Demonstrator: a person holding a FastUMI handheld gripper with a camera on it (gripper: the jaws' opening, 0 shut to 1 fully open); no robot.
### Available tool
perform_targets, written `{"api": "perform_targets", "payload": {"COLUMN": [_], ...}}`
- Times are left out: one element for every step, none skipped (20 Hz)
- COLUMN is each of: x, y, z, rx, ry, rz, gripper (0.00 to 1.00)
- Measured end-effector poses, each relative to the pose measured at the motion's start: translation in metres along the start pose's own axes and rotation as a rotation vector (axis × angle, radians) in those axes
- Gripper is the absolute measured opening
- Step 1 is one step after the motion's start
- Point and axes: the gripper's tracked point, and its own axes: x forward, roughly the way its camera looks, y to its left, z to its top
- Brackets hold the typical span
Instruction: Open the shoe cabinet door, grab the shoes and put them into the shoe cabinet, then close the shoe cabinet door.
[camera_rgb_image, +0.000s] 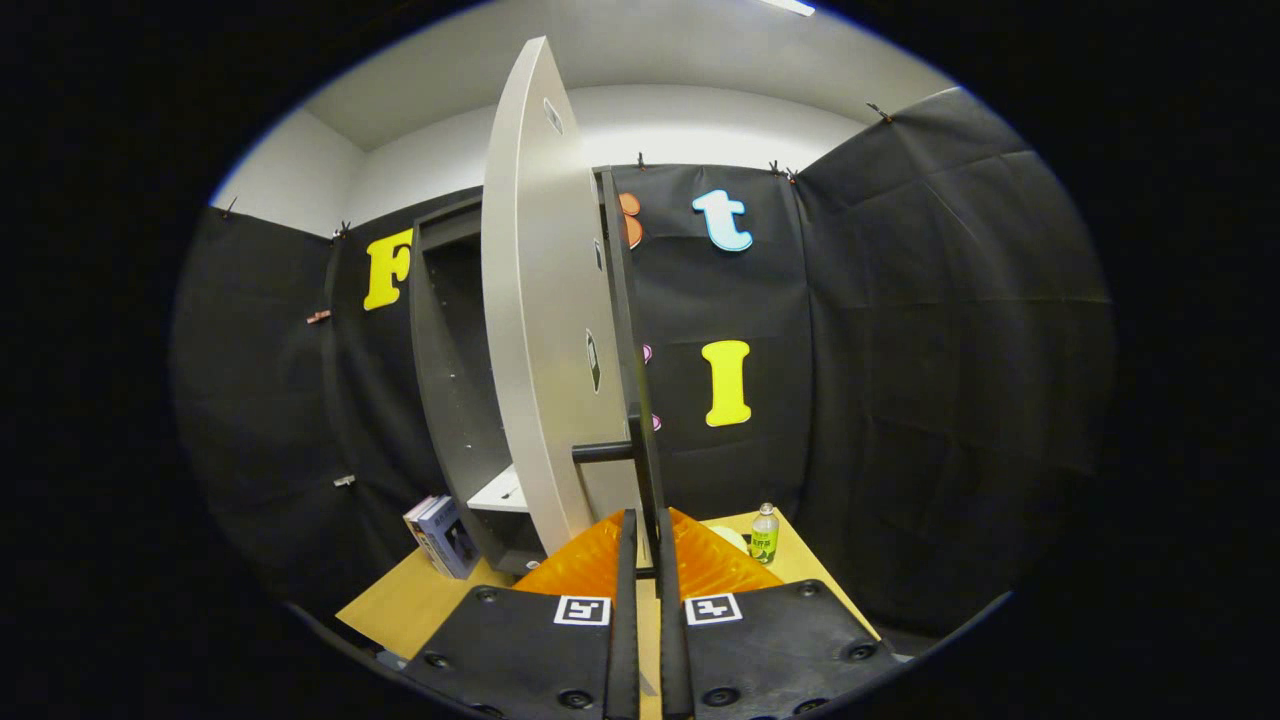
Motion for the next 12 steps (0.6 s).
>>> {"api": "perform_targets", "payload": {"x": [0.000, 0.000, 0.000, -0.003, -0.006, -0.007, -0.009, -0.005, -0.017, -0.020, -0.023, -0.024], "y": [-0.002, -0.003, -0.001, 0.000, 0.002, 0.002, 0.004, 0.007, 0.013, 0.019, 0.027, 0.031], "z": [0.002, 0.002, 0.002, 0.002, 0.000, 0.000, -0.004, -0.009, -0.014, -0.019, -0.026, -0.034], "rx": [-0.014, -0.025, -0.032, -0.041, -0.052, -0.060, -0.062, -0.062, -0.057, -0.048, -0.045, -0.041], "ry": [-0.013, -0.021, -0.025, -0.025, -0.026, -0.027, -0.018, 0.003, 0.027, 0.047, 0.070, 0.102], "rz": [-0.012, -0.014, -0.003, 0.003, 0.008, 0.013, 0.018, 0.028, 0.041, 0.062, 0.085, 0.099], "gripper": [0.15, 0.15, 0.18, 0.24, 0.31, 0.37, 0.57, 0.77, 0.98, 0.98, 0.98, 0.98]}}
